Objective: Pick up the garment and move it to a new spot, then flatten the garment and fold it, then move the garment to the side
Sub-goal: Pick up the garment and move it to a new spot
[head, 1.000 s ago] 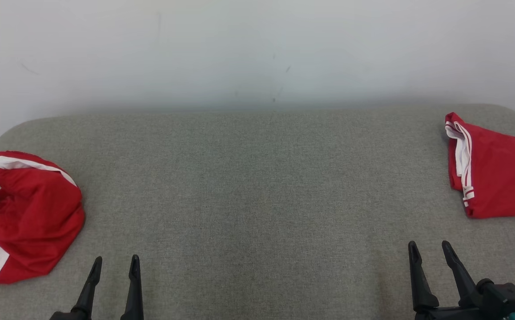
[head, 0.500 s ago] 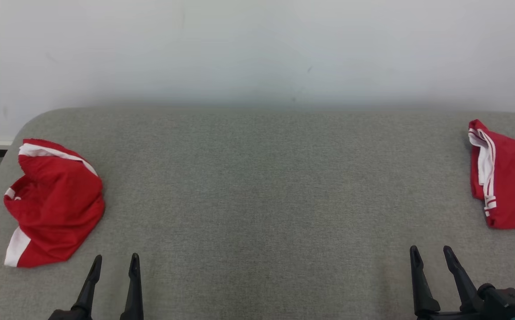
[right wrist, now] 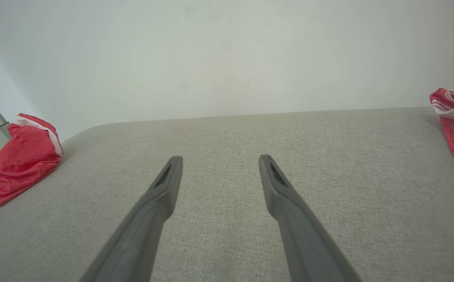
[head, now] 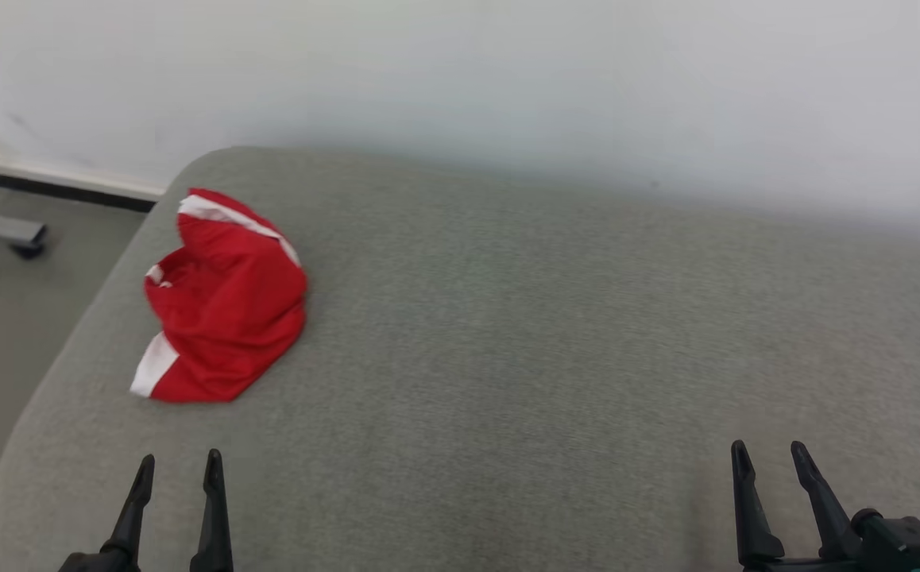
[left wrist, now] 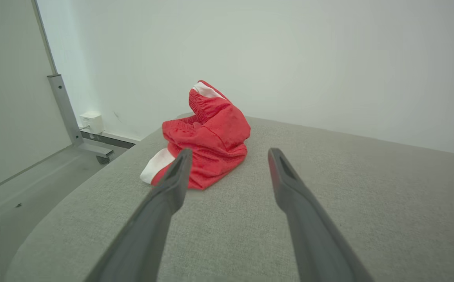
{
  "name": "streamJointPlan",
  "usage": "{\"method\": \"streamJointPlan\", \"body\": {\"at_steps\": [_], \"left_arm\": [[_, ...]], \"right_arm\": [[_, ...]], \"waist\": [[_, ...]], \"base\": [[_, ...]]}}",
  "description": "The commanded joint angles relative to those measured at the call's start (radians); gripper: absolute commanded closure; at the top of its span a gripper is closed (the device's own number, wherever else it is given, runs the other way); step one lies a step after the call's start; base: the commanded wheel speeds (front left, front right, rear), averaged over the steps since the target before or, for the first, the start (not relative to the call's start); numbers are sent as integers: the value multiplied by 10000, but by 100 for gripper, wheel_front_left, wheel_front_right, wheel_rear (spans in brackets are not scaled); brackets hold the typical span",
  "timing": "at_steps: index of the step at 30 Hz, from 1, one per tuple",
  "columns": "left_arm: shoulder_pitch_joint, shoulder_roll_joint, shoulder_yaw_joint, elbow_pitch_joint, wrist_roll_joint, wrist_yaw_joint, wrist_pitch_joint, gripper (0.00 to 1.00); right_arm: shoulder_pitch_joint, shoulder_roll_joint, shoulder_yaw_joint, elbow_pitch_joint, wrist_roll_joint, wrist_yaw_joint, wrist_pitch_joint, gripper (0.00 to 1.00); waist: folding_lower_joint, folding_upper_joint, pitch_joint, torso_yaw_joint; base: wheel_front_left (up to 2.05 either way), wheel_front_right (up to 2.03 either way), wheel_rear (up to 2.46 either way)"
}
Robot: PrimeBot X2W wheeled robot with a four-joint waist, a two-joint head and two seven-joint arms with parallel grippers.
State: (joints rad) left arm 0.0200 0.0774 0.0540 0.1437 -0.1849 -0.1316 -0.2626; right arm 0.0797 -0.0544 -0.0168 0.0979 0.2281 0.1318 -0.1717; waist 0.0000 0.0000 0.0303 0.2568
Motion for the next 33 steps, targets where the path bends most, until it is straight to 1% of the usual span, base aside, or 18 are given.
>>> {"method": "streamJointPlan", "body": {"at_steps": [1,9,18,25,30,33], "left_arm": [[-19,6,62,8,-26,22,-30,0],[75,-28,321,-45,-7,21,-30,0],[186,-99,521,-146,6,21,-30,0],[190,-178,657,-166,-6,22,-30,0],[-125,-205,846,-106,-105,26,-30,0],[-477,-104,989,-17,-173,25,-30,0]], "right_arm": [[-79,7,8,20,-46,-26,4,0],[-152,21,59,75,-96,-26,-15,0],[-229,27,68,94,-146,-26,24,0],[-286,33,147,32,-203,-26,113,0],[-370,-22,133,-22,-223,-26,116,0],[-449,-126,153,-92,-248,-26,184,0]], "waist": [[0,0,109,900],[0,0,168,1879],[0,0,207,2321],[0,0,261,2255],[0,0,315,1947],[0,0,433,1603]], "base": [[0,0,0],[0,0,0],[0,0,0],[0,0,0],[0,0,0],[0,0,0]]}}
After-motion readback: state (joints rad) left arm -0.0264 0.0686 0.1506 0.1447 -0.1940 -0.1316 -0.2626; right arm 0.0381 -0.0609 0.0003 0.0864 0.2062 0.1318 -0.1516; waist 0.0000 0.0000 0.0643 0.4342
